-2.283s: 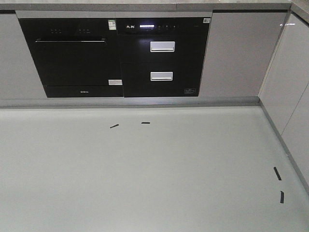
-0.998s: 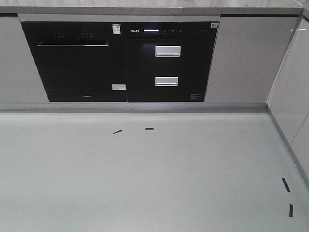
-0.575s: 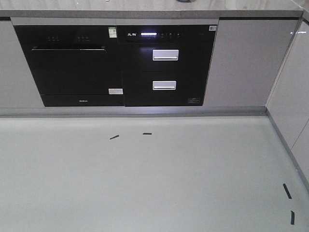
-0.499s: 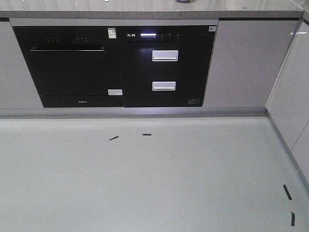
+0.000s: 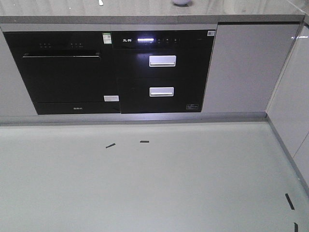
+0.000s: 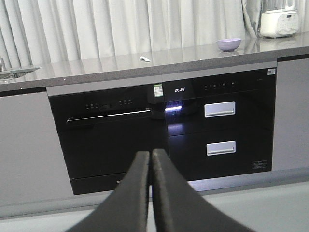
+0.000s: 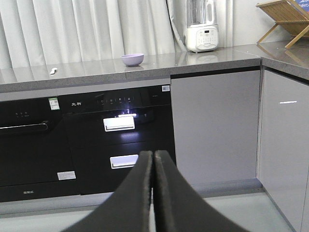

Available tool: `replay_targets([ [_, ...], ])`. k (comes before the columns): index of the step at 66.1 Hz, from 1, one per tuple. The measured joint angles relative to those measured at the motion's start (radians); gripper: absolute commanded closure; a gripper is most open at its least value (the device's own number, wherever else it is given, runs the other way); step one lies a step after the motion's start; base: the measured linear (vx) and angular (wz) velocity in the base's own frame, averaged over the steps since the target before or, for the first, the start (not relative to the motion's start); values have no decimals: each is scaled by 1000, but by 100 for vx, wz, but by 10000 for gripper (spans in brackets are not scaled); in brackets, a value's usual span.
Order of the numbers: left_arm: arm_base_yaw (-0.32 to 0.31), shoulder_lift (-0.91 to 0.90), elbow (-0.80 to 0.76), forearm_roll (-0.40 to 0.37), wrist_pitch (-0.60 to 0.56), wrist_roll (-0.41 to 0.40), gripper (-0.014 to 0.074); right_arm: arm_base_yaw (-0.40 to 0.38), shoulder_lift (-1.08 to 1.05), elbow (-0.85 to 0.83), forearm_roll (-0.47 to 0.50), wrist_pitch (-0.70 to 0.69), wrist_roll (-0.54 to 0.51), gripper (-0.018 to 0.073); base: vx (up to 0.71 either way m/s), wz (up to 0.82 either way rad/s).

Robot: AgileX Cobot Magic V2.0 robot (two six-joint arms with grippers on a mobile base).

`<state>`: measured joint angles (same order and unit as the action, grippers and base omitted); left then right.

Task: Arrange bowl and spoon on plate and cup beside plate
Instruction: 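Drive the base toward the countertop with the spoon and bowl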

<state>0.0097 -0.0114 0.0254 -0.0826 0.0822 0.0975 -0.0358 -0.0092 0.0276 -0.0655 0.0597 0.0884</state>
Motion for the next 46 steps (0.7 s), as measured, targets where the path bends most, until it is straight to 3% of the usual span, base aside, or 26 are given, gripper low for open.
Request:
replay_targets([
  [46, 0, 0, 0, 0, 0, 0, 602, 0, 0, 0, 0, 0, 0, 564, 13, 3],
])
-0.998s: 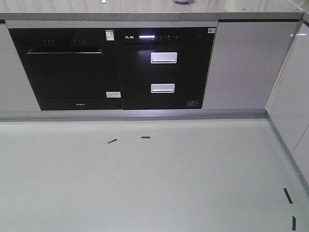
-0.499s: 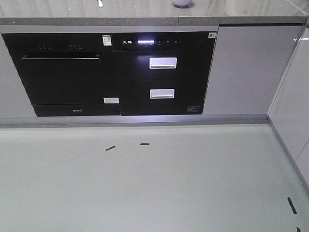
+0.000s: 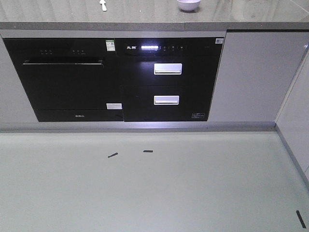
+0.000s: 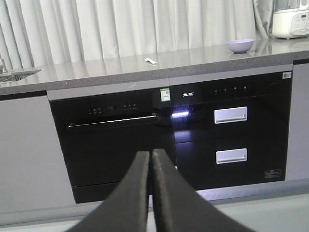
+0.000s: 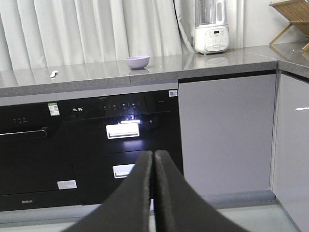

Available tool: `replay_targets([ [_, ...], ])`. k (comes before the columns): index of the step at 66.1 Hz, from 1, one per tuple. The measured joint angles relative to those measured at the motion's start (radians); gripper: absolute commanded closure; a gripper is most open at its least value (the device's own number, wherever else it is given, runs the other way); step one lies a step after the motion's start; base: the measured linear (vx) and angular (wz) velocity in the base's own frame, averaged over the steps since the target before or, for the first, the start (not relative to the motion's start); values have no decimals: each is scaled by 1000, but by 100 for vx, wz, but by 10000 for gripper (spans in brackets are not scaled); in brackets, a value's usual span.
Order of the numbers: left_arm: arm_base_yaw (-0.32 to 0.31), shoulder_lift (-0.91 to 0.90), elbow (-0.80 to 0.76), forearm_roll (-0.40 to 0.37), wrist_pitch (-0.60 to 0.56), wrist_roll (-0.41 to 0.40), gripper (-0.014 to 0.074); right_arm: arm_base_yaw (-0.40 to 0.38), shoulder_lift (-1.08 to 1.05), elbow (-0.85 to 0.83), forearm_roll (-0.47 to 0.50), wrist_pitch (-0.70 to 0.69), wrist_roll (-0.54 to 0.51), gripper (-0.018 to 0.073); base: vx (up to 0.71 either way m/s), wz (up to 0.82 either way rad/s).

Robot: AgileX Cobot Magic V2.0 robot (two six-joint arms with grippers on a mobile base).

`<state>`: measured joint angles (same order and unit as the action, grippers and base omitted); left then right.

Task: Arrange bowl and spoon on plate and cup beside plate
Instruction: 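Drive the base toward the countertop with the spoon and bowl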

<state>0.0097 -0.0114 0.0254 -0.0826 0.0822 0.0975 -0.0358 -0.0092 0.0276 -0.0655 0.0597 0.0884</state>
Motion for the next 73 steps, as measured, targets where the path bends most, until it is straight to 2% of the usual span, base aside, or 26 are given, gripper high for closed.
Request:
replay_targets([
  [73, 0, 0, 0, 0, 0, 0, 602, 0, 0, 0, 0, 0, 0, 564, 9, 1],
])
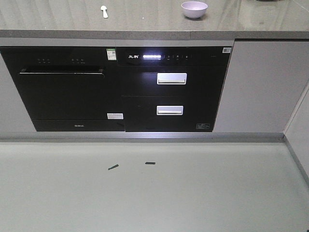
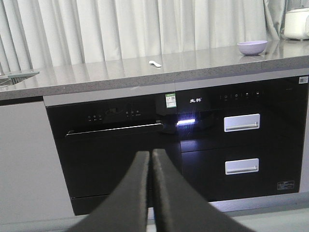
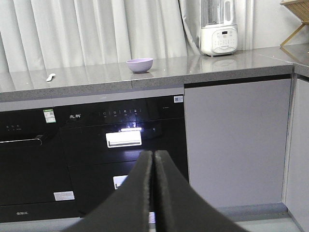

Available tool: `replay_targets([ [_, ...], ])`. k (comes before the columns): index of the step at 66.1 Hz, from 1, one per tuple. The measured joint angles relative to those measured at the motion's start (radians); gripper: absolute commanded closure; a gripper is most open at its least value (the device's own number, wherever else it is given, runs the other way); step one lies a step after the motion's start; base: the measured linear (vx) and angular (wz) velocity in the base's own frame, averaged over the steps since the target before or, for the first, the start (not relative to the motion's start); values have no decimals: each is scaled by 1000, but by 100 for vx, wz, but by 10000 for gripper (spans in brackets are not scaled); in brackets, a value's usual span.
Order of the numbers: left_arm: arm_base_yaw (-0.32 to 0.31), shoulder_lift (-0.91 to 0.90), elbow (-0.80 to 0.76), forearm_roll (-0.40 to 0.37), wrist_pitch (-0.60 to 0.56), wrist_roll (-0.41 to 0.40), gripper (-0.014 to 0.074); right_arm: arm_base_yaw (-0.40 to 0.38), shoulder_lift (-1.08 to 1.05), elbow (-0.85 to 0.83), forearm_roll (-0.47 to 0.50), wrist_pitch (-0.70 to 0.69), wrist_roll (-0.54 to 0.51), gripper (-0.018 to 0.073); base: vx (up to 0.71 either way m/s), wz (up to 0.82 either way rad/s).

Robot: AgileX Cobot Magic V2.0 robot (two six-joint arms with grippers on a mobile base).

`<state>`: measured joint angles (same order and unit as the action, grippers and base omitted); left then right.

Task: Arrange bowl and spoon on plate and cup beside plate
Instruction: 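Drive the base toward the countertop with the spoon and bowl, then continue driving the base closer to the countertop edge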

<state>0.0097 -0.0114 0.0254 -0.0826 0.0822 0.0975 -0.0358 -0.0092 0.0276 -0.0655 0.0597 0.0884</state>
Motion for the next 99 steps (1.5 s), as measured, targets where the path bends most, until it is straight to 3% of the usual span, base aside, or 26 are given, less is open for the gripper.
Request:
replay_targets([
  [99, 0, 0, 0, 0, 0, -1, 602, 0, 0, 0, 0, 0, 0, 564, 5, -1],
])
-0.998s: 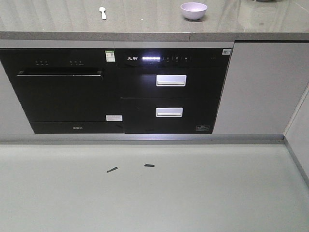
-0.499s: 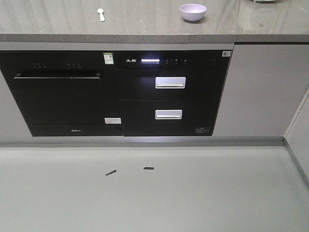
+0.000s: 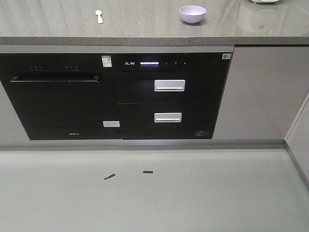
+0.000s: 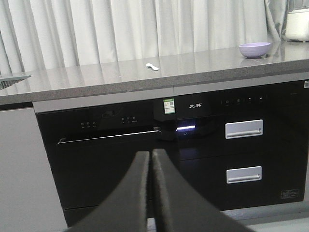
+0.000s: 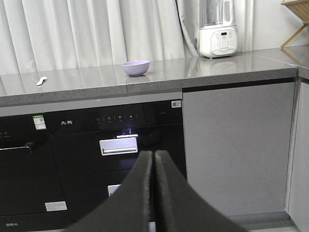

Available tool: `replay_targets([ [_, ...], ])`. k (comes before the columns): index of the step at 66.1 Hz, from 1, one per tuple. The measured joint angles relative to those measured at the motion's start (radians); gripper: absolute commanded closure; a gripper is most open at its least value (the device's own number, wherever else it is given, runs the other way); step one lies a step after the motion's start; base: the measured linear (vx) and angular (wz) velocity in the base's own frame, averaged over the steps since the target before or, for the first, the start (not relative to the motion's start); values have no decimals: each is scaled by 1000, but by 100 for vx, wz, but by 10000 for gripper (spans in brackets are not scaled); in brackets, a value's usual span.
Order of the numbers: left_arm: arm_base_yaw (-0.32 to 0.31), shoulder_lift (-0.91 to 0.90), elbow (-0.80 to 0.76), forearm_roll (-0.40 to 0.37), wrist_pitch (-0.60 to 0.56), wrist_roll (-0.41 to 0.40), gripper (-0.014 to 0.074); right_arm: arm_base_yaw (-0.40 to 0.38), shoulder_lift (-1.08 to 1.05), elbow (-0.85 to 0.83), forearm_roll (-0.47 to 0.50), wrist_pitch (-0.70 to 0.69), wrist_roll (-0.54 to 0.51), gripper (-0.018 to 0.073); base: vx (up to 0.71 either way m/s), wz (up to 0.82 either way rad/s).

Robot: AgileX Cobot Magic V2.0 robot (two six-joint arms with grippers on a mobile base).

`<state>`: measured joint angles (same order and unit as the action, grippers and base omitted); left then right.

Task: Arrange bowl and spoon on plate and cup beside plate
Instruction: 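Continue driving the base closer to the countertop edge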

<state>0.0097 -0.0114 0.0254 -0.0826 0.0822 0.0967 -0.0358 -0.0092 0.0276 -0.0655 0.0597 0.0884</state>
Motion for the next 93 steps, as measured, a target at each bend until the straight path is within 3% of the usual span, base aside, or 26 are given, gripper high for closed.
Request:
replay_targets([
  [93, 0, 0, 0, 0, 0, 0, 602, 0, 0, 0, 0, 0, 0, 564, 9, -1],
])
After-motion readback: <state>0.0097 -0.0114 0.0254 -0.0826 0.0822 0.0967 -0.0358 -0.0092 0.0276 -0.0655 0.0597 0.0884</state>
